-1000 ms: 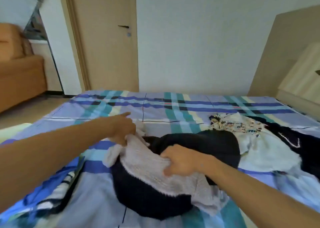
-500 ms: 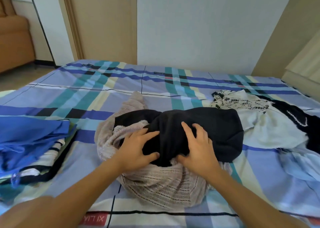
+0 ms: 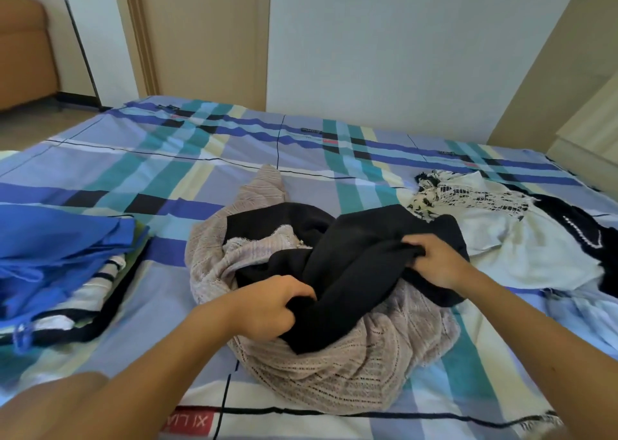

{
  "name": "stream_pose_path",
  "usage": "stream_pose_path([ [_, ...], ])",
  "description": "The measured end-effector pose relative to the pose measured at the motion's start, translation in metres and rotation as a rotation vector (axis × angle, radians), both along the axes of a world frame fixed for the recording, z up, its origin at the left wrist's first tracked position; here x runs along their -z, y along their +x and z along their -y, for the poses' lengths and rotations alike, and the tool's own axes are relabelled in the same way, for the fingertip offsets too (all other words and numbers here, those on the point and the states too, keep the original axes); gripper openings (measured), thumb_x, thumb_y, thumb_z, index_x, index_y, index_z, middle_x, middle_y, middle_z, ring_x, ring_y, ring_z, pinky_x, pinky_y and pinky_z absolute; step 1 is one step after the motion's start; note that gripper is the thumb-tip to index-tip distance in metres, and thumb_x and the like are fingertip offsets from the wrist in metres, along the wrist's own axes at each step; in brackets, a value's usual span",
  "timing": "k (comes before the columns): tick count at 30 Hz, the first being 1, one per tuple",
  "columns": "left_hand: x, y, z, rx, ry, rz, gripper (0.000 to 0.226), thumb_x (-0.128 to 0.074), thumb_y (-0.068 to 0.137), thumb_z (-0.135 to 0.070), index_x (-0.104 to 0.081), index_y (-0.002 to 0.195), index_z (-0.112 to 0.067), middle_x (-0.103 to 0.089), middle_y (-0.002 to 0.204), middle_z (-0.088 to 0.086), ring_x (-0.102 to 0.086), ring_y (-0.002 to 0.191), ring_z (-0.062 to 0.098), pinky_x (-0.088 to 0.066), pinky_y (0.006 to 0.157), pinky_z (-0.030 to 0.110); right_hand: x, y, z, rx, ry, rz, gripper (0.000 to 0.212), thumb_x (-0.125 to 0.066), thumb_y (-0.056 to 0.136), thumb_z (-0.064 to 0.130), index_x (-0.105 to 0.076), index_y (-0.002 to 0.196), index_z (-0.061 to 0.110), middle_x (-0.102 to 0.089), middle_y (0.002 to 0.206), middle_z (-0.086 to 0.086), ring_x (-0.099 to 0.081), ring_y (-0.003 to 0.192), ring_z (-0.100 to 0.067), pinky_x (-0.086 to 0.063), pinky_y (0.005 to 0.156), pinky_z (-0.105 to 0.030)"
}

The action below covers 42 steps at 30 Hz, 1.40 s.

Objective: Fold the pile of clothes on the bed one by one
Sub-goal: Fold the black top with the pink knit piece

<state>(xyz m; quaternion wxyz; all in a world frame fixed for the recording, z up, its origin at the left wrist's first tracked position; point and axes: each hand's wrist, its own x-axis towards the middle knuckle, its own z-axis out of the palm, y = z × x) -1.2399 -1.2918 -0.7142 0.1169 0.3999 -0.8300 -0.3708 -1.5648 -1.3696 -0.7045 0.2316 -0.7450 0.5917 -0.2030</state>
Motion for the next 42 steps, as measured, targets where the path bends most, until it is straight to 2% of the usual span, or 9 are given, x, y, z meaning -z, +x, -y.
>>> stream_pose_path([
  [3, -0.009, -0.002, 0.0, -0.184, -0.012, -0.052, 0.013, -0.07, 0.083, -0.023, -0.068, 0.096, -0.023, -0.067, 0.092, -0.009, -0.062, 0.086, 0.007, -0.051, 0.084, 0.037, -0.037, 0.048, -0.012, 0.073, -0.178, 0.184, 0.027, -0.047, 0.092, -0.007, -0.063, 0.086, 0.014, -0.066, 0.083, -0.008, -0.061, 0.08, -0.024, -0.041, 0.072, -0.034],
  [7, -0.021, 0.0, 0.002, -0.47, -0.342, -0.373, 0.112, -0.089, 0.061, -0.054, -0.024, 0.149, -0.033, -0.029, 0.149, -0.008, -0.037, 0.138, 0.009, -0.038, 0.112, 0.035, -0.086, 0.121, -0.061, -0.235, -0.166, 0.5, 0.028, -0.048, 0.097, -0.008, -0.057, 0.093, 0.018, -0.061, 0.083, 0.006, -0.058, 0.075, -0.001, -0.045, 0.07, -0.018],
  [10, -0.024, 0.006, 0.003, -0.353, -0.461, -0.523, 0.141, -0.095, 0.057, -0.043, 0.002, 0.157, -0.027, -0.016, 0.161, -0.001, -0.023, 0.15, 0.014, -0.029, 0.12, 0.039, -0.093, 0.146, -0.078, -0.575, 0.016, 0.284, 0.03, -0.054, 0.091, -0.016, -0.058, 0.111, 0.006, -0.066, 0.102, -0.004, -0.064, 0.097, -0.01, -0.052, 0.085, -0.025],
  [16, -0.032, 0.028, 0.004, -0.403, -0.533, -0.587, 0.043, -0.069, 0.079, 0.004, -0.063, 0.113, -0.021, -0.07, 0.103, -0.013, -0.064, 0.101, -0.001, -0.045, 0.087, 0.014, -0.081, 0.119, -0.053, -0.167, 0.092, 0.79, 0.03, -0.058, 0.085, -0.008, -0.059, 0.099, 0.018, -0.073, 0.103, -0.003, -0.066, 0.098, -0.018, -0.049, 0.085, -0.032],
  [20, -0.038, 0.034, 0.011, -0.722, -0.313, -0.798, 0.015, -0.06, 0.065, 0.011, -0.061, 0.074, 0.0, -0.062, 0.066, -0.01, -0.057, 0.066, 0.005, -0.046, 0.062, 0.022, -0.03, 0.114, -0.042, -0.001, 0.172, 0.283, 0.02, -0.068, 0.086, 0.008, -0.061, 0.102, 0.019, -0.07, 0.091, -0.004, -0.066, 0.081, -0.022, -0.053, 0.083, -0.042],
  [28, -0.047, 0.028, 0.001, -0.758, -0.208, -0.871, 0.007, -0.048, 0.054, 0.001, -0.047, 0.058, 0.006, -0.05, 0.05, -0.006, -0.047, 0.053, 0.008, -0.035, 0.049, 0.019, 0.0, 0.151, -0.053, -0.08, 0.458, 0.265, 0.064, -0.079, 0.061, 0.062, -0.065, 0.115, 0.032, -0.072, 0.102, 0.019, -0.066, 0.099, -0.005, -0.05, 0.09, -0.028],
  [35, -0.059, 0.03, -0.007, -0.956, -0.081, -1.03, 0.057, -0.037, 0.086, 0.018, -0.068, 0.067, -0.027, -0.062, 0.057, -0.018, -0.058, 0.059, -0.001, -0.049, 0.067, 0.025, 0.007, 0.136, -0.037, 0.015, 0.125, -0.025, 0.032, -0.061, 0.076, 0.008, -0.055, 0.102, 0.025, -0.066, 0.097, -0.003, -0.065, 0.092, -0.025, -0.051, 0.075, -0.033],
  [39, -0.06, 0.058, 0.002, -0.95, 0.218, -1.38, 0.019, -0.05, 0.1, -0.018, -0.064, 0.114, -0.02, -0.07, 0.105, 0.001, -0.069, 0.096, 0.018, -0.059, 0.078, 0.029, -0.009, 0.095, -0.026, 0.285, 0.08, 0.243, 0.034, -0.044, 0.086, -0.002, -0.074, 0.091, 0.014, -0.072, 0.091, -0.01, -0.066, 0.089, -0.027, -0.047, 0.073, -0.03],
  [42, -0.058, 0.067, 0.004, -0.869, 0.278, -1.42, 0.03, -0.049, 0.102, -0.027, -0.078, 0.091, -0.024, -0.076, 0.095, -0.003, -0.073, 0.082, 0.011, -0.06, 0.07, 0.024, -0.016, 0.08, -0.028, 0.495, 0.285, 0.625, 0.034, -0.044, 0.098, 0.002, -0.075, 0.087, 0.008, -0.074, 0.088, -0.018, -0.069, 0.088, -0.032, -0.051, 0.076, -0.038],
])
